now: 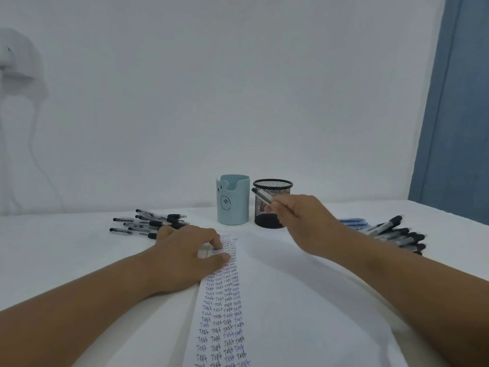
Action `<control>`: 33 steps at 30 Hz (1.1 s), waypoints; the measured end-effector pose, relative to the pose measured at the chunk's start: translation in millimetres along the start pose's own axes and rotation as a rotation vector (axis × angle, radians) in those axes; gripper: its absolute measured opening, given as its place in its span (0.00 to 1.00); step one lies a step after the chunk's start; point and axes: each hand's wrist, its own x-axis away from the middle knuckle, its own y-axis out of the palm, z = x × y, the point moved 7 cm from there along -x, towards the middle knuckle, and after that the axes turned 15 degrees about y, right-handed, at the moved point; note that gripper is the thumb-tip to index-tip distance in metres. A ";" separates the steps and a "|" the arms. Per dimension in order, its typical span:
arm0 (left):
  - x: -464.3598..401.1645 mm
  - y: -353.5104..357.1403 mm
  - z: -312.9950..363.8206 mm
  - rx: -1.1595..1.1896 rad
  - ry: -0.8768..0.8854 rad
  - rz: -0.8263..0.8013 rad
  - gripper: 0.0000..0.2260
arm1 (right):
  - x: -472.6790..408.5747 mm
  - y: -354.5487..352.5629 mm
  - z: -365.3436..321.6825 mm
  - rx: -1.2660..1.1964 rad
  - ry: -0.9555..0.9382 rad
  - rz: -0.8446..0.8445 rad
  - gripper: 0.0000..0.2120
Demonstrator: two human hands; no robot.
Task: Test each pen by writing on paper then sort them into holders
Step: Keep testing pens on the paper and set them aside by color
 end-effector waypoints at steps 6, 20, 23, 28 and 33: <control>3.5 -5.1 7.3 0.070 -0.056 0.091 0.20 | 7.0 1.8 2.4 0.080 -0.008 -0.133 0.08; 4.1 -1.1 2.4 0.034 -0.090 -0.021 0.27 | -4.9 -132.4 94.1 0.502 0.390 -0.170 0.13; 5.3 0.1 0.4 0.043 -0.102 -0.022 0.27 | -3.6 -128.3 96.6 0.517 0.410 -0.208 0.14; 4.4 -0.2 2.4 0.046 -0.090 -0.036 0.24 | -5.2 -119.4 77.4 0.480 0.325 -0.150 0.21; 2.5 -22.8 -7.3 0.135 -0.058 0.127 0.11 | -4.6 -57.0 11.2 0.349 -0.010 -0.092 0.12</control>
